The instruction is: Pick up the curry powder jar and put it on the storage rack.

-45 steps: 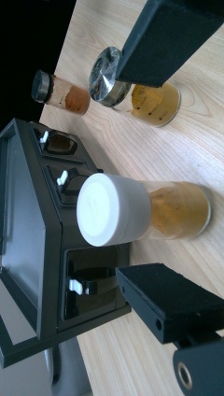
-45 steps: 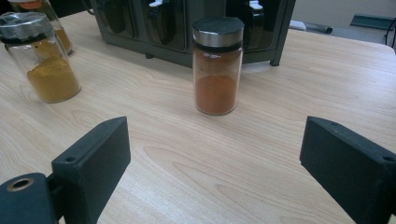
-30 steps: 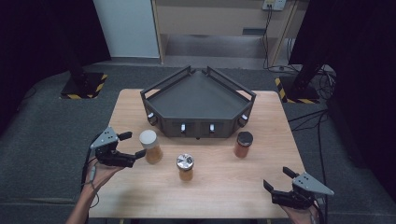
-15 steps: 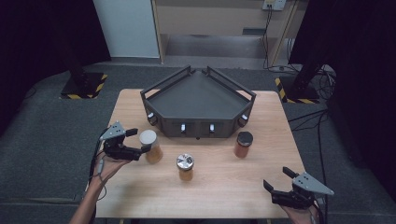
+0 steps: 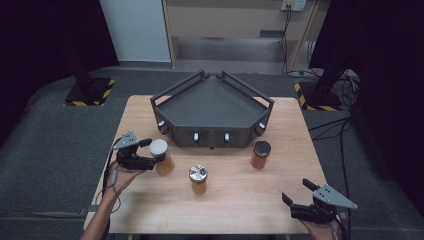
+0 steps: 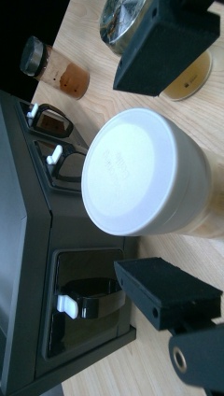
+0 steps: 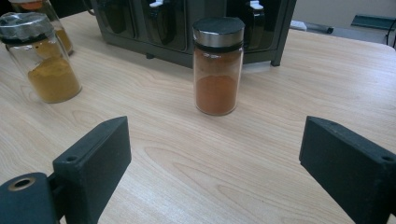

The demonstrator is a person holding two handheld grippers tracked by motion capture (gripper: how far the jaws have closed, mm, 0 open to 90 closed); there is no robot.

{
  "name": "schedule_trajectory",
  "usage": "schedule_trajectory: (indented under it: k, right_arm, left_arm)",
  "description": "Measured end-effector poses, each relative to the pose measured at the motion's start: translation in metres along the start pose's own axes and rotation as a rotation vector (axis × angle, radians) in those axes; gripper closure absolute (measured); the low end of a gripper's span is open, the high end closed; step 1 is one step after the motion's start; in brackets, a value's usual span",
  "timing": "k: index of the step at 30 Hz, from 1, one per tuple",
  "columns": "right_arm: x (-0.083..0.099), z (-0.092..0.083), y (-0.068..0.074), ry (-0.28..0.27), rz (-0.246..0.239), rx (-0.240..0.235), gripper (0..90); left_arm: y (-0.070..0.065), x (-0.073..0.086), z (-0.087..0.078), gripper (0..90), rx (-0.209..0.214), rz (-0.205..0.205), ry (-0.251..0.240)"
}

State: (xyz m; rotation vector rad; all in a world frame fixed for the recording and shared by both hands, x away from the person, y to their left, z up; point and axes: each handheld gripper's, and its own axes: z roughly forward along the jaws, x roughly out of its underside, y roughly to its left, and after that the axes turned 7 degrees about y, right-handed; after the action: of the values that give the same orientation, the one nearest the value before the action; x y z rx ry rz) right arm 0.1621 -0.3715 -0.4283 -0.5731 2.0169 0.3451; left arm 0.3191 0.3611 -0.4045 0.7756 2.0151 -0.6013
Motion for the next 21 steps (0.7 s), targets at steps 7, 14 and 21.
schedule_trajectory:
  k: [7,14,21]
  right_arm:
    - [0.0,0.0,0.0,0.002,-0.001,-0.001,9.0]
    - [0.0,0.0,0.0,0.001,0.0,0.0,9.0]
    - [0.0,0.0,0.0,0.0,-0.001,-0.001,9.0]
  left_arm:
    - [-0.001,0.009,0.006,18.1,-0.014,0.007,-0.022]
    - [0.001,0.021,0.011,28.1,-0.004,0.013,-0.069]
    - [-0.002,0.03,0.013,30.9,-0.015,0.005,-0.108]
